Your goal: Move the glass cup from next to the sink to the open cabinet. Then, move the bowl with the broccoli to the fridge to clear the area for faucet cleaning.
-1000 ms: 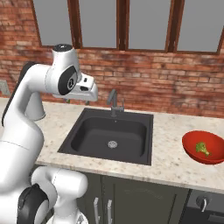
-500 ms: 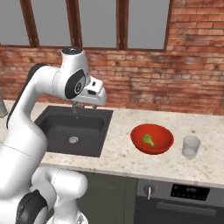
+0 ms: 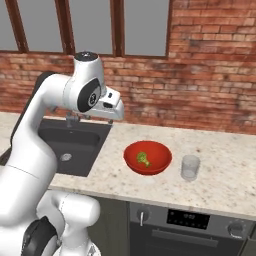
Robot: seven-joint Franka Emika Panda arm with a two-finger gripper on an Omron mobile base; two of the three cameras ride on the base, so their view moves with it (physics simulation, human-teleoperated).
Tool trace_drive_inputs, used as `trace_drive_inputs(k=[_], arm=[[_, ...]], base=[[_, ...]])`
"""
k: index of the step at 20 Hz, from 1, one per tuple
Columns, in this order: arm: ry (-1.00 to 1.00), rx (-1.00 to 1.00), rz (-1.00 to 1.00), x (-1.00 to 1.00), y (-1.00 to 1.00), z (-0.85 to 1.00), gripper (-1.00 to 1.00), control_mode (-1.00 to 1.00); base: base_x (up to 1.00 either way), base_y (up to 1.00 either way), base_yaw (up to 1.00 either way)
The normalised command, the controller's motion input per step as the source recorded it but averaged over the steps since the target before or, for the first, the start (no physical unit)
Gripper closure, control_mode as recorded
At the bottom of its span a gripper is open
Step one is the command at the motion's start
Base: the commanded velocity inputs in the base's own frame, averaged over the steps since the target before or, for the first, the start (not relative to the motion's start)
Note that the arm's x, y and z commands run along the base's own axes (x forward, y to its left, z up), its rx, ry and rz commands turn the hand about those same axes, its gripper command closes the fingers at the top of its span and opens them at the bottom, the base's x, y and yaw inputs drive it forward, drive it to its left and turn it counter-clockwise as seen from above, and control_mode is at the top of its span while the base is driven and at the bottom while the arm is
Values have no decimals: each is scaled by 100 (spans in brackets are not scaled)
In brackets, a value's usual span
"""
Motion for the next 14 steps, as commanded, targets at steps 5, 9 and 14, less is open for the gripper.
trace_drive_inputs(k=[5, 9, 14], arm=[[7, -6, 0, 19, -13, -51, -100, -100], [19, -13, 0, 61, 0, -98, -100, -100], [17, -8, 0, 80, 0, -89, -100, -100]], base=[[7, -11, 2], [0, 0, 0], [0, 0, 0]])
